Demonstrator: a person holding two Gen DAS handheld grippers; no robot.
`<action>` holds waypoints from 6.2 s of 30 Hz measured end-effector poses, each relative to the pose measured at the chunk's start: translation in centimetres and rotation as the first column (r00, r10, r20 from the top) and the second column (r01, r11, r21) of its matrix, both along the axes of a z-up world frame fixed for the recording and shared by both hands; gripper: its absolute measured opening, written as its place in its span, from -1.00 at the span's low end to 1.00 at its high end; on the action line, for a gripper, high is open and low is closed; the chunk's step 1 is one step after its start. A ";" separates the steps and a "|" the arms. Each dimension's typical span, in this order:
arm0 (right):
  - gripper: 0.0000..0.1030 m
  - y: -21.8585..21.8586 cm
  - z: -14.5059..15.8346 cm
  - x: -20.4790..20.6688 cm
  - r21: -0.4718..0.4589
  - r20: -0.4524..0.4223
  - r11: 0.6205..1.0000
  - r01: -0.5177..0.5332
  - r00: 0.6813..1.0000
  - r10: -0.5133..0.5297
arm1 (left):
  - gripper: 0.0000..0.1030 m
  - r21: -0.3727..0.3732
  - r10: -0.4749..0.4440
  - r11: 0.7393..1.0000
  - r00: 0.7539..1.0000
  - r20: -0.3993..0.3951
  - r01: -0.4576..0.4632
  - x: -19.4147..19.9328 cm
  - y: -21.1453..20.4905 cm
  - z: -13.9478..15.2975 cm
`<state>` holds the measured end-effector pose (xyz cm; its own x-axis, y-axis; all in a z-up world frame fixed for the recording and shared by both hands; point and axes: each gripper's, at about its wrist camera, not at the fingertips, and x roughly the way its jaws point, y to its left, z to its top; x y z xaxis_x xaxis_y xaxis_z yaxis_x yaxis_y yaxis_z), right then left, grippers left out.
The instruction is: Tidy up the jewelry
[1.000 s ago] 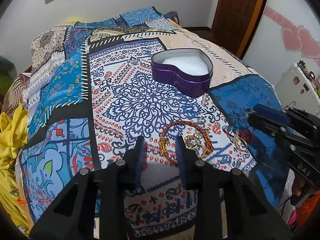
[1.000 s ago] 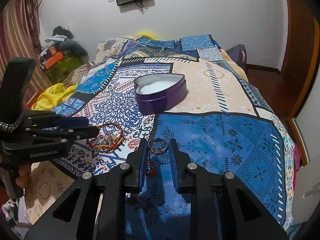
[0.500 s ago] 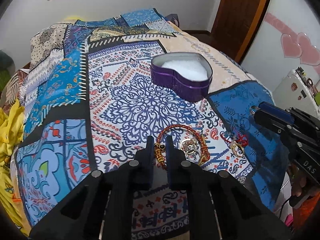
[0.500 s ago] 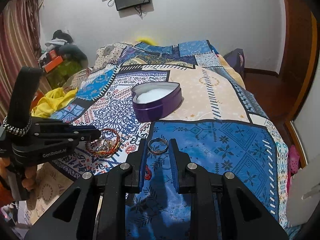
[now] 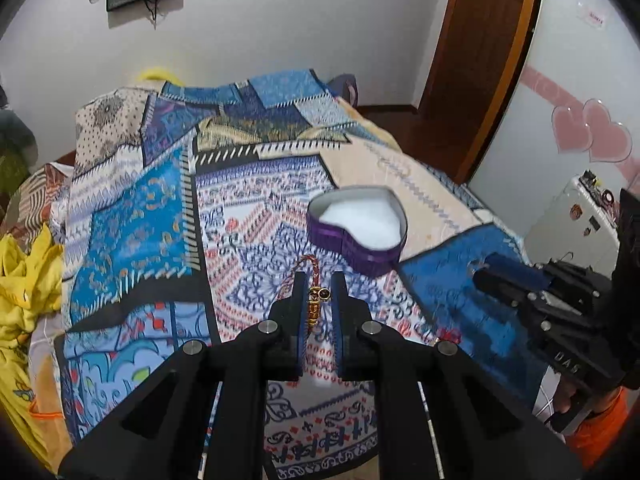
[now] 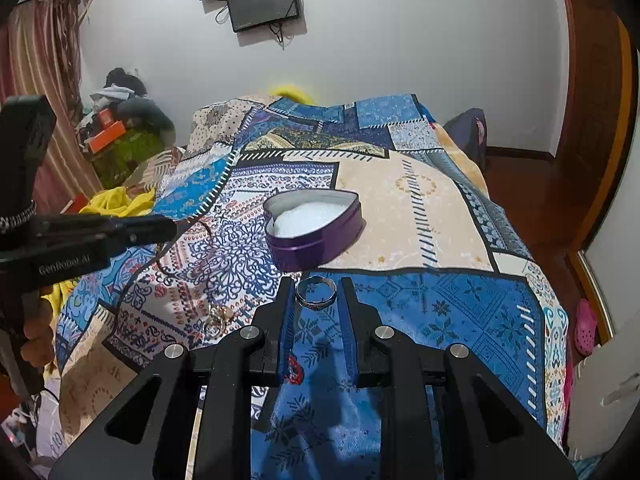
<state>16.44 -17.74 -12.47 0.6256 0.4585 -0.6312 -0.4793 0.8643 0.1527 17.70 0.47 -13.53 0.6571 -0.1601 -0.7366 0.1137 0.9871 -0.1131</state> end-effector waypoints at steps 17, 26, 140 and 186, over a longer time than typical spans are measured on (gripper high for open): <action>-0.62 1.3 1.5 1.7 0.000 0.057 1.000 -0.011 0.998 0.011 | -0.81 -0.006 -0.039 0.999 0.993 0.112 0.040 2.1 -1.5 3.7; -0.62 1.3 1.5 2.7 -0.001 0.059 1.000 0.007 0.998 -0.007 | -0.81 -0.022 -0.065 0.997 0.987 0.149 0.069 4.0 -2.8 5.1; -0.16 -0.3 -2.9 -2.8 -0.201 -0.058 0.979 -0.013 0.998 0.001 | -0.07 0.046 -0.144 0.987 0.978 -0.150 0.152 -3.7 -3.2 -5.5; -0.84 1.8 -2.5 -1.9 -0.165 -0.014 0.983 -0.083 0.997 0.081 | -0.61 0.061 -0.134 0.988 0.988 -0.076 0.139 -3.2 -3.7 -5.1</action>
